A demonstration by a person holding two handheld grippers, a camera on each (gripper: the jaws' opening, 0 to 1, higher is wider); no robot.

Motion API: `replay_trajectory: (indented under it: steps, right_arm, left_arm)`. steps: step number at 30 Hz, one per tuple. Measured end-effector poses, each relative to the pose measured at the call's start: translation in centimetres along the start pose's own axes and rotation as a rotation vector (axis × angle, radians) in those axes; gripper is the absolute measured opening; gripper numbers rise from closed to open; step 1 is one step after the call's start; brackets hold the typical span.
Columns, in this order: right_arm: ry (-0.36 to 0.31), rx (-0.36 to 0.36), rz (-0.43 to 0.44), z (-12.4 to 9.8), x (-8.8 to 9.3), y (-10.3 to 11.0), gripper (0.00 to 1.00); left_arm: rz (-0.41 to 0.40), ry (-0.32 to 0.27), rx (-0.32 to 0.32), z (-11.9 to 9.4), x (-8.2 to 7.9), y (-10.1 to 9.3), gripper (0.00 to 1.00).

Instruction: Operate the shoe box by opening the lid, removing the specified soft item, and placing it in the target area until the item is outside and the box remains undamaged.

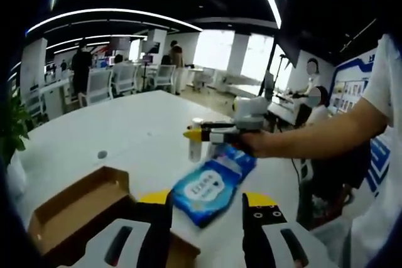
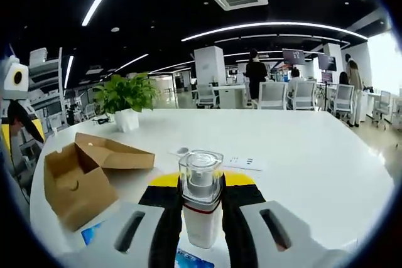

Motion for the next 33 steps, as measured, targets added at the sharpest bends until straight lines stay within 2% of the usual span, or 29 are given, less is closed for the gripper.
replay_trajectory:
  steps: [4, 14, 22, 33]
  right_arm:
    - [0.007, 0.005, -0.015, 0.0, 1.0, 0.0, 0.2]
    - [0.008, -0.009, -0.023, 0.3, 2.1, -0.1, 0.2]
    - [-0.013, -0.03, -0.02, 0.5, 2.2, 0.0, 0.21]
    - [-0.011, -0.019, -0.016, 0.5, 3.3, -0.6, 0.21]
  left_arm:
    - [-0.002, 0.008, 0.002, 0.0, 0.3, 0.0, 0.44]
    - [-0.012, 0.029, 0.002, 0.0, 1.2, 0.2, 0.44]
    - [-0.015, 0.046, -0.002, 0.1, 1.8, 0.4, 0.43]
    - [-0.023, 0.062, 0.006, 0.7, 2.5, 0.3, 0.43]
Point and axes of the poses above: the point that each gripper's makers call its tool centre point, and the gripper's own axes: z roughly forward along the fingers, y roughly to its left, x roughly out of its underside, the point moved 2 cm from there along -z, roughly backward along the fingers, and after that the axes turned 6 degrees about -y, right-handed, at the moved point
